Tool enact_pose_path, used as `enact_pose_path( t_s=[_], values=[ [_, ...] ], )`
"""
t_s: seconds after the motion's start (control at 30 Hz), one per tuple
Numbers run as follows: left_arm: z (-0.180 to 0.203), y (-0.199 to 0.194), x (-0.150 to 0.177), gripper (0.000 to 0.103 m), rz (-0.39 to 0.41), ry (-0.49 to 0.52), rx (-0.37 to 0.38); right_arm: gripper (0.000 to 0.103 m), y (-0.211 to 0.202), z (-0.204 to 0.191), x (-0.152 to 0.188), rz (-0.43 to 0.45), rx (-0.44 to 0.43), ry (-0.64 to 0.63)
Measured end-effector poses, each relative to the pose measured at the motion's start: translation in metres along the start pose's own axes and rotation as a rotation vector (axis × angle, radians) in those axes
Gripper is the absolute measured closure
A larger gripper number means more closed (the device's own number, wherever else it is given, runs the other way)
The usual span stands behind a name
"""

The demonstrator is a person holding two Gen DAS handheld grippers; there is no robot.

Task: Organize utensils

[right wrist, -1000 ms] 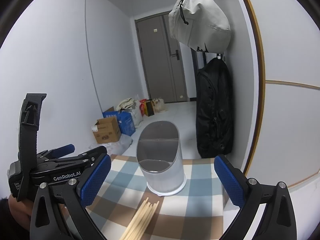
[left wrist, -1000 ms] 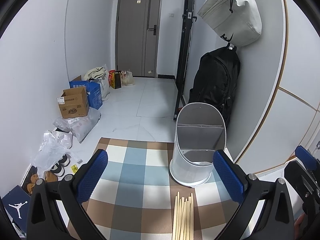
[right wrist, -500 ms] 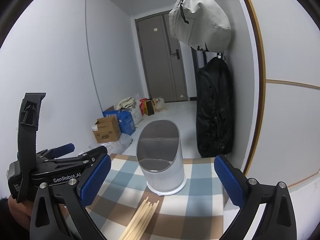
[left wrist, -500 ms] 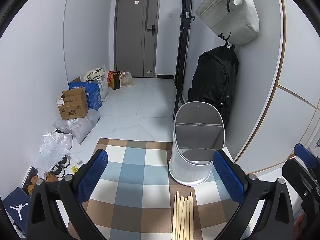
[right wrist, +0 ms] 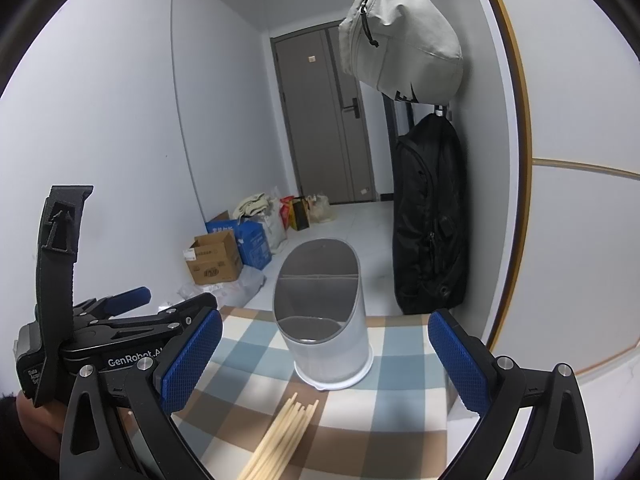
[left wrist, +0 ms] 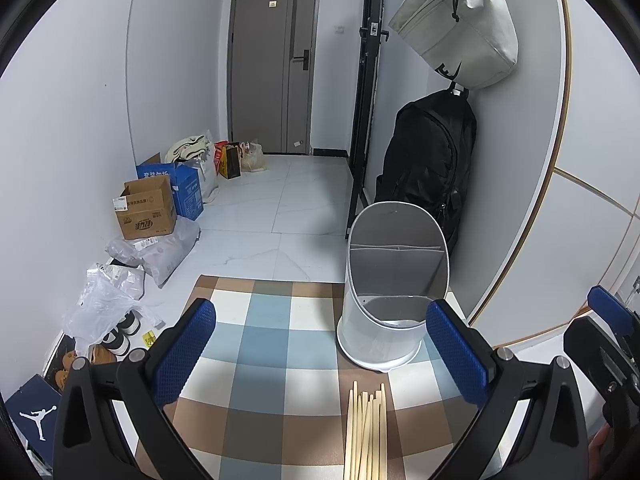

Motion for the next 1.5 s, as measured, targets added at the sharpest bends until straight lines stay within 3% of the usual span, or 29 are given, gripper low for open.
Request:
enact_pose_path(
  t_s=[0.87, 1.13, 1.33, 1.5],
  values=[
    [-0.005, 0.006, 0.000, 0.001, -0.032, -0.001, 0.004, 0.000, 0.015, -0.005, 0.002, -0.051, 0.005, -0.001],
    [-0.039, 0.031, 0.005, 0.001, -0.130, -0.006, -0.063, 0.000, 0.061, -0.002, 0.025, -0.251, -0.035, 0.073],
    [-0.066, 0.051, 0.018, 0.001, -0.245, 0.000, -0.094, 0.022, 0.104, -0.020, 0.061, -0.469, -0.149, 0.119],
    [-0.077, 0.057, 0.029, 0.001, -0.314, 0.019, -0.111, 0.040, 0.128, -0.032, 0.093, -0.634, -0.195, 0.128]
  ],
)
Point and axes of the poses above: each gripper's, at about its wrist camera, not at the fingertips, and y roughly the way its jaws point, z to its right, x to its underside, the point moved 4 cm from there along y, roughly the way its jaws point, and after that the axes turned 7 degrees about -y, right-handed, at the moved point
